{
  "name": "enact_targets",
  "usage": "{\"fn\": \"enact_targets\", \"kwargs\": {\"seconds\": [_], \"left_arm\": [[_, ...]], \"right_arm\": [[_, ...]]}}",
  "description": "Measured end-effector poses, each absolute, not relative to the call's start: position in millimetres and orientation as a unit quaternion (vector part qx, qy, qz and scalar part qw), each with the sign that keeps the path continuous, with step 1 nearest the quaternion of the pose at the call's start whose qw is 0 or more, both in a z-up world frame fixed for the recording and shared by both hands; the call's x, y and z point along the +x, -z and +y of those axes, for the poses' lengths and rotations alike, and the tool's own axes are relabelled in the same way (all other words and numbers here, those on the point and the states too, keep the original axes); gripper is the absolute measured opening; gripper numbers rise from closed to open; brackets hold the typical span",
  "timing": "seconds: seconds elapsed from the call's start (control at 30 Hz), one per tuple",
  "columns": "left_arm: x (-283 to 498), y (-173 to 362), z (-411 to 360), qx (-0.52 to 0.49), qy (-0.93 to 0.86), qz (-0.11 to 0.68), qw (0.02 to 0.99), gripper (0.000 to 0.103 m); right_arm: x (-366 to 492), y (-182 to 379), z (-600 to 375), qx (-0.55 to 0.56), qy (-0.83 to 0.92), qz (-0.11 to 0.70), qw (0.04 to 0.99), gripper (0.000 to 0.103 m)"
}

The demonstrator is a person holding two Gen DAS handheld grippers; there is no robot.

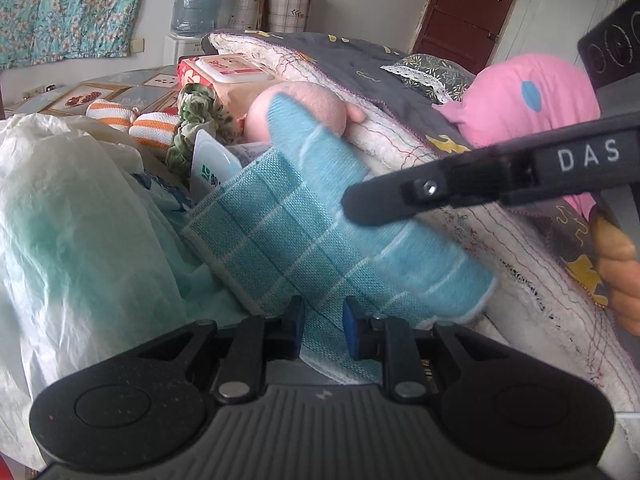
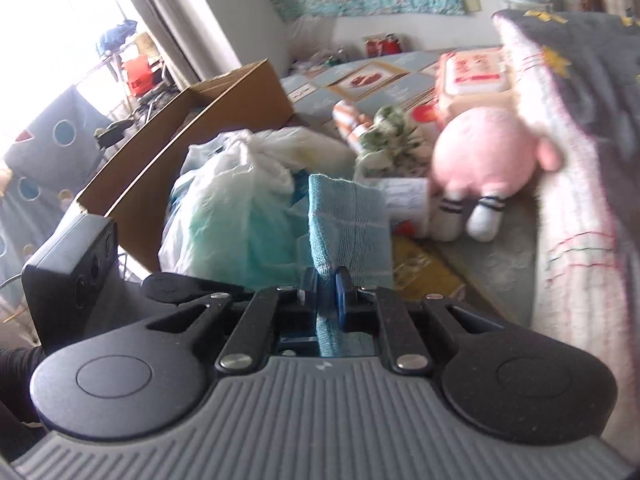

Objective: Organize soft objects

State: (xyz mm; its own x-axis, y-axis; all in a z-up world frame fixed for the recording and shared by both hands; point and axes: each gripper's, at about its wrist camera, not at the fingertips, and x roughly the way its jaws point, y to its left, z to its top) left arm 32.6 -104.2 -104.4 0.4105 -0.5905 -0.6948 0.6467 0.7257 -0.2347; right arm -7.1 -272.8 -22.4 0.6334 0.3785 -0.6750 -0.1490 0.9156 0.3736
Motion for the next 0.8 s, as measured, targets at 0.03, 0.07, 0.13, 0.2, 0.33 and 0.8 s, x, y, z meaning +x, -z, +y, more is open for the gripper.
{"fn": "enact_targets", "kwargs": {"seconds": [0.03,0.07,0.13,0.2,0.33,0.8], "left_arm": [[33,105,-103,0.035,0.369,0.399,0.839,0.022],[32,104,-102,0.034,0.370,0.399,0.838,0.022],[31,103,-99,0.033,0.373,0.400,0.836,0.022],[28,100,-94,0.036,0.377,0.400,0.834,0.022],[22,94,-82,0.037,0.385,0.402,0.830,0.022],[17,82,-88,0.037,0.428,0.384,0.818,0.022]], "right_arm": [[-4,25,-270,0.144,-0.152,0.408,0.889,0.008],[-1,29,-269,0.149,-0.156,0.414,0.885,0.008],[6,36,-268,0.167,-0.164,0.424,0.875,0.008],[11,44,-268,0.180,-0.168,0.433,0.867,0.008],[20,59,-270,0.210,-0.169,0.446,0.853,0.010],[27,87,-287,0.355,-0.166,0.455,0.800,0.028]]}}
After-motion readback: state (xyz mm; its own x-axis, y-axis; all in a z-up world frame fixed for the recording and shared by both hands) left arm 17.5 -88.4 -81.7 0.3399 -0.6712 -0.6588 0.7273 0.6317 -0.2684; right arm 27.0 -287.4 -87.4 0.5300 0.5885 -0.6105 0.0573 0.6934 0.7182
